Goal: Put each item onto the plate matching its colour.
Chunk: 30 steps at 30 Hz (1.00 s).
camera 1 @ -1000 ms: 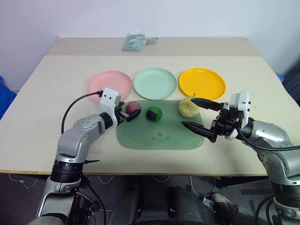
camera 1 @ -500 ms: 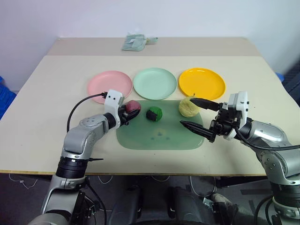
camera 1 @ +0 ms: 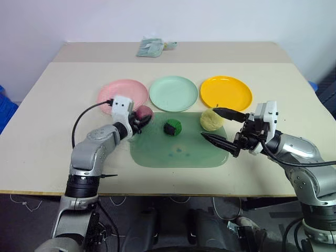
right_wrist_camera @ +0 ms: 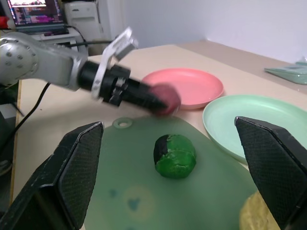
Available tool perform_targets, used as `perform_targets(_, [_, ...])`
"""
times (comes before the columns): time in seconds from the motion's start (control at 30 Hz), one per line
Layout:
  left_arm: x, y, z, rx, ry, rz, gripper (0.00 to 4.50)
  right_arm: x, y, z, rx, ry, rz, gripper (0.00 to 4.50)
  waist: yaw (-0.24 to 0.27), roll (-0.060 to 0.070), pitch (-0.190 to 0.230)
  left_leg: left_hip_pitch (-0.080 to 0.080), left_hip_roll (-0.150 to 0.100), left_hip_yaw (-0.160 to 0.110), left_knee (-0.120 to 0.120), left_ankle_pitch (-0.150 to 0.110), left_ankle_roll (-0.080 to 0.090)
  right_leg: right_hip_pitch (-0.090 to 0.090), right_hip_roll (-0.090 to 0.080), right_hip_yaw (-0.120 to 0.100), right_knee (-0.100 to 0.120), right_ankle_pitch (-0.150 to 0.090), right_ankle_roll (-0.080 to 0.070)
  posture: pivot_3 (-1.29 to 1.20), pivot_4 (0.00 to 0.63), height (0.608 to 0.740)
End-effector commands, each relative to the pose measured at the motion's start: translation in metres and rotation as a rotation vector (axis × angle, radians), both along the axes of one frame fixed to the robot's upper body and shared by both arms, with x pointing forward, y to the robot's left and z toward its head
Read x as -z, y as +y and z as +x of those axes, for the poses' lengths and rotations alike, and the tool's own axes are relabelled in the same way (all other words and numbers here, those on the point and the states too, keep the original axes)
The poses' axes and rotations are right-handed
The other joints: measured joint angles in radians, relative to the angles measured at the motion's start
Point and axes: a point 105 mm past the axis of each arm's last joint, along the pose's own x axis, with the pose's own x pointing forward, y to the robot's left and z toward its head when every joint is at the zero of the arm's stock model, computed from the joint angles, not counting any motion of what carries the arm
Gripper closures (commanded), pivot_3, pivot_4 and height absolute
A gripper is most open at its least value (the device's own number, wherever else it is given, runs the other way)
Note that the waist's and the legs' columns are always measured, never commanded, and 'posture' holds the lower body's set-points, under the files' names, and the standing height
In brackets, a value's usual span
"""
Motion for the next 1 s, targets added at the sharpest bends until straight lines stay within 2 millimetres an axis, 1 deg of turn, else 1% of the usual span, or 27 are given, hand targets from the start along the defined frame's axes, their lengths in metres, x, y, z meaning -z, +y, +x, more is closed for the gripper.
perform_targets(0.03, [-0.027, 0.026, 0.013, -0.144, -0.102, -0.03, 2.31, -0.01, 0.002, 0.0, -0.004, -0.053, 0.018, 0.0, 0.0, 0.0, 0.0, 0.0, 0.0, 0.0, 0.0, 0.0, 0.0, 0.0, 0.0, 0.0, 0.0, 0.0, 0.0, 0.0, 0.15, 0.74])
perform_targets(0.13, [-0.031, 0.041, 0.02, -0.224, -0.118, -0.037, 2.31, -0.011, 0.002, 0.001, 0.002, -0.061, 0.023, 0.0, -0.001, 0.0, 0.0, 0.0, -0.001, 0.0, 0.0, 0.0, 0.0, 0.0, 0.0, 0.0, 0.0, 0.0, 0.0, 0.0, 0.15, 0.74])
perform_targets(0.2, [-0.029, 0.054, 0.024, -0.284, -0.115, -0.038, 2.31, -0.012, 0.001, 0.002, 0.012, -0.068, 0.026, 0.0, -0.001, 0.0, 0.0, 0.0, -0.001, 0.0, 0.0, 0.0, 0.0, 0.0, 0.001, 0.0, 0.001, 0.0, 0.001, 0.0, 0.15, 0.74])
perform_targets(0.27, [-0.028, 0.059, 0.027, -0.309, -0.118, -0.054, 2.31, -0.013, 0.001, 0.004, 0.017, -0.072, 0.028, 0.0, -0.001, 0.0, 0.0, 0.0, -0.001, 0.0, 0.0, 0.0, -0.001, 0.0, 0.001, 0.0, 0.001, 0.001, 0.001, 0.0, 0.15, 0.74])
perform_targets(0.33, [-0.027, 0.059, 0.029, -0.306, -0.115, -0.058, 1.3, -0.013, 0.001, 0.005, 0.021, -0.075, 0.029, 0.0, -0.001, 0.0, 0.0, 0.0, -0.001, 0.0, 0.0, 0.0, -0.001, 0.0, 0.001, 0.0, 0.002, 0.001, 0.001, 0.0, 0.15, 0.74])
perform_targets(0.37, [-0.027, 0.059, 0.03, -0.304, -0.116, -0.061, 0.9, -0.013, 0.001, 0.005, 0.023, -0.077, 0.03, 0.0, 0.0, -0.001, 0.0, 0.0, -0.001, 0.0, 0.001, 0.0, -0.001, 0.0, 0.001, 0.0, 0.002, 0.001, 0.001, 0.0, 0.15, 0.74])
perform_targets(0.4, [-0.026, 0.059, 0.031, -0.303, -0.117, -0.062, 0.27, -0.013, 0.001, 0.006, 0.024, -0.079, 0.031, 0.0, 0.001, -0.001, 0.0, 0.0, -0.001, 0.0, 0.001, 0.0, -0.001, 0.0, 0.001, 0.0, 0.002, 0.001, 0.001, 0.0, 0.15, 0.74])
perform_targets(0.43, [-0.027, 0.059, 0.031, -0.303, -0.12, -0.063, 0.06, -0.014, 0.001, 0.006, 0.026, -0.08, 0.03, 0.0, 0.001, -0.001, 0.0, 0.0, -0.001, 0.0, 0.001, 0.0, -0.001, 0.0, 0.001, 0.0, 0.002, 0.001, 0.001, 0.0, 0.15, 0.74])
perform_targets(0.67, [-0.031, 0.055, 0.025, -0.271, -0.163, -0.081, 0.06, -0.014, 0.003, 0.008, 0.037, -0.08, 0.033, 0.0, -0.001, -0.001, 0.0, 0.0, -0.001, 0.0, 0.001, 0.001, -0.001, -0.001, 0.001, 0.0, 0.003, 0.001, 0.001, 0.0, 0.15, 0.74])
perform_targets(0.83, [-0.035, 0.046, 0.005, -0.151, -0.244, -0.07, 0.06, -0.014, 0.01, 0.013, 0.052, -0.085, 0.046, 0.0, -0.004, -0.001, 0.0, 0.0, -0.001, 0.0, 0.0, 0.001, -0.001, -0.001, 0.0, 0.001, 0.003, 0.001, 0.001, 0.0, 0.15, 0.74])
perform_targets(0.9, [-0.035, 0.044, -0.003, -0.108, -0.252, -0.074, 0.06, -0.013, 0.012, 0.013, 0.05, -0.082, 0.048, 0.0, -0.003, -0.001, 0.0, 0.0, -0.001, 0.0, 0.0, 0.001, -0.002, -0.002, 0.0, 0.001, 0.004, 0.001, 0.001, 0.0, 0.15, 0.74])
perform_targets(1.0, [-0.032, 0.037, -0.018, 0.008, -0.245, -0.063, 0.06, -0.012, 0.014, 0.013, 0.046, -0.075, 0.049, 0.0, -0.002, -0.001, 0.0, 0.0, -0.001, 0.0, 0.0, 0.001, -0.002, -0.002, 0.0, 0.001, 0.004, 0.001, 0.0, 0.0, 0.15, 0.74])
